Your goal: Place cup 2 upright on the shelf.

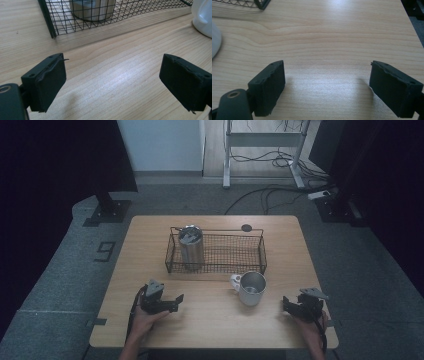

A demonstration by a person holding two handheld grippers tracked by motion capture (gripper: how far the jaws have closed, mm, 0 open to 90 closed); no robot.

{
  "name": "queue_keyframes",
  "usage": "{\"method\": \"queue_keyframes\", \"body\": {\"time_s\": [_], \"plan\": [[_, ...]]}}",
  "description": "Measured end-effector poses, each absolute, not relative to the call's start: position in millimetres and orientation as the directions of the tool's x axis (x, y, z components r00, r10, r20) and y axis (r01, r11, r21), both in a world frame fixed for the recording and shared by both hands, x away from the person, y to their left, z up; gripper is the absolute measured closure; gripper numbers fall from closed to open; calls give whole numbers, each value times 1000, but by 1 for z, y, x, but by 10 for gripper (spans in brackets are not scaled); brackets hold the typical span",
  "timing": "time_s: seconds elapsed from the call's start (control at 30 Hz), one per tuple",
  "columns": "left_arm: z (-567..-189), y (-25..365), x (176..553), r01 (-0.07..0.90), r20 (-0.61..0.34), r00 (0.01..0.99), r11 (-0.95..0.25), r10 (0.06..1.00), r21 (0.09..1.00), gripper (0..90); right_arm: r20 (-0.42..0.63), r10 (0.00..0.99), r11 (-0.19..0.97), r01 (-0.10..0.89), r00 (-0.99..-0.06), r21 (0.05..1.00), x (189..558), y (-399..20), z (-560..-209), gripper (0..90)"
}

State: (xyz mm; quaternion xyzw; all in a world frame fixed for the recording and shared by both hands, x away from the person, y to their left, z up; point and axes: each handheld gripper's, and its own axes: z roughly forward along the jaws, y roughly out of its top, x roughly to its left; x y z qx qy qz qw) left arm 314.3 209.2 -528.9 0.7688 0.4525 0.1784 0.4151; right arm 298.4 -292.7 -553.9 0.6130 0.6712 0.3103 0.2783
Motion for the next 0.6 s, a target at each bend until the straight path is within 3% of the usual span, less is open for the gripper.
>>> {"method": "queue_keyframes", "body": {"time_s": [0.6], "plan": [[-536,206,312,553,-95,539,-266,837,790,75,104,973,37,587,-205,809,286,-282,-529,140]]}}
